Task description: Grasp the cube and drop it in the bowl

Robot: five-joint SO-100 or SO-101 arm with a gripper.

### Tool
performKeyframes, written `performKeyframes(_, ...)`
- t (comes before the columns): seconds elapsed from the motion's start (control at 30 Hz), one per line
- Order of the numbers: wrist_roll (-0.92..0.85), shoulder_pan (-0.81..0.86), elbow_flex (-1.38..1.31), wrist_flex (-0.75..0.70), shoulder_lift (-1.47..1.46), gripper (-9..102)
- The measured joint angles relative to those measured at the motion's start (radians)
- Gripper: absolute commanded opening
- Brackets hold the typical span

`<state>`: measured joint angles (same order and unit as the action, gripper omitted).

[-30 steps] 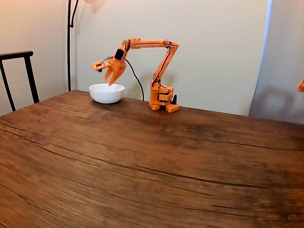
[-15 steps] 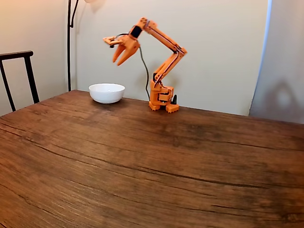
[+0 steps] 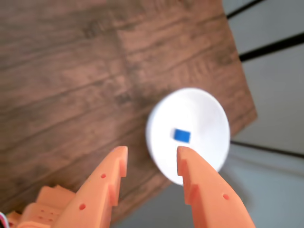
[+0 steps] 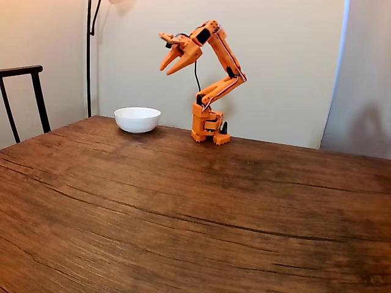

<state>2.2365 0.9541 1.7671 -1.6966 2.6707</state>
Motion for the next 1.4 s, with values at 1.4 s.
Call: performKeyframes(1.4,-0.296,-0.819,0.902,0.469,0.649,-1)
